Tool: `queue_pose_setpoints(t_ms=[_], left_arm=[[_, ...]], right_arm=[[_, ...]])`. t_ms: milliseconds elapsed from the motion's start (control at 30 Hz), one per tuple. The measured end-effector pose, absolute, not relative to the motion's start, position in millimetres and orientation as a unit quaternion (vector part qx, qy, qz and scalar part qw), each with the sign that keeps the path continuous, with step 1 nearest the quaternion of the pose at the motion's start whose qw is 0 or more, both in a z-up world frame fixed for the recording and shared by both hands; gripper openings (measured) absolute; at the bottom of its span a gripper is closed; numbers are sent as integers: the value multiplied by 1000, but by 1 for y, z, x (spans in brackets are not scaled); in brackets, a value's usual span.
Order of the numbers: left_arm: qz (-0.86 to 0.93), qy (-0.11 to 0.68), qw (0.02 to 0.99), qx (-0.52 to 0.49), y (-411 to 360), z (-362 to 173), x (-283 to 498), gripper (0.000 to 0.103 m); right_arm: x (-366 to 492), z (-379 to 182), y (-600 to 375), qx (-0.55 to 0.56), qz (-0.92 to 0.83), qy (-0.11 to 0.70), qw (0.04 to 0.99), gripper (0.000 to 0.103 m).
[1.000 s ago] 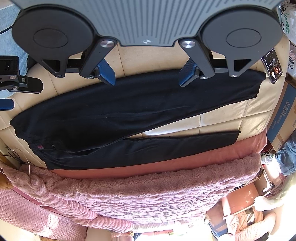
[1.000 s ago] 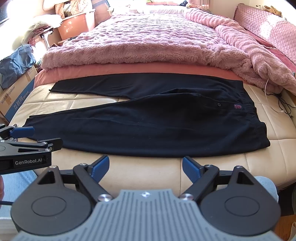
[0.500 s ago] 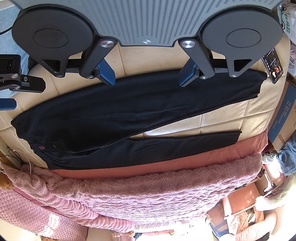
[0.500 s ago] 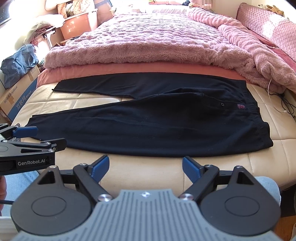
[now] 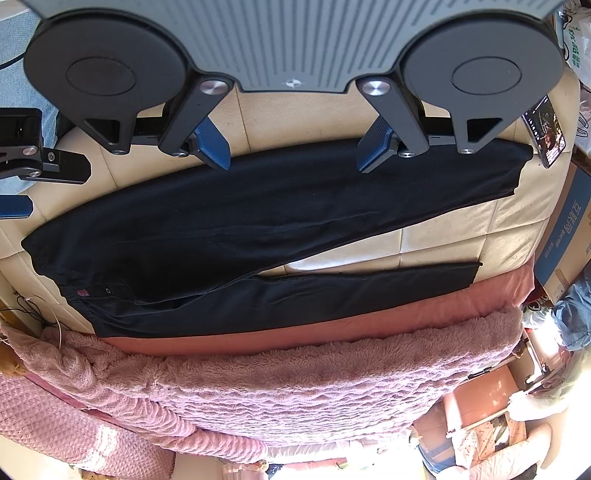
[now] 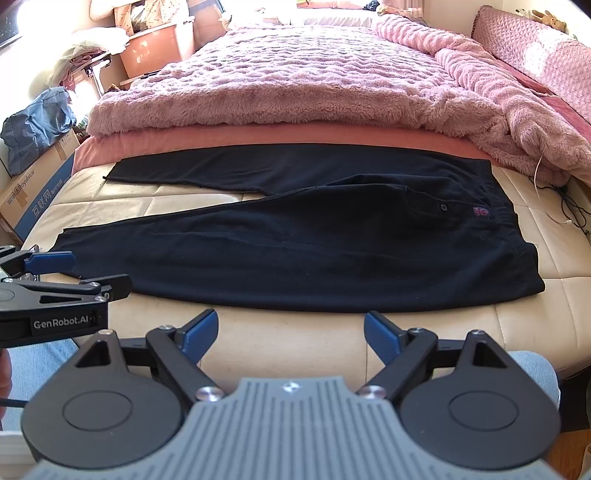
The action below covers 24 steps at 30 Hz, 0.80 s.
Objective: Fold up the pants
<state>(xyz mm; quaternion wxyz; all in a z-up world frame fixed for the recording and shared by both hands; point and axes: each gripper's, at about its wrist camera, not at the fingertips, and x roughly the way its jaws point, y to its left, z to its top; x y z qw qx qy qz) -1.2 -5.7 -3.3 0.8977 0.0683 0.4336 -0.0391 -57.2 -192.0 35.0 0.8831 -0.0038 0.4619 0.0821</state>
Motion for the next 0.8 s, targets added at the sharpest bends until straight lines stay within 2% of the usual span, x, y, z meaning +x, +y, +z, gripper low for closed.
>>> queue_pose_setpoints(t_ms=[800], left_arm=[[-40,433,898,66,-6,-1,-1,91]], right_arm=[[-55,34,-189,-10,84,467,880,82]])
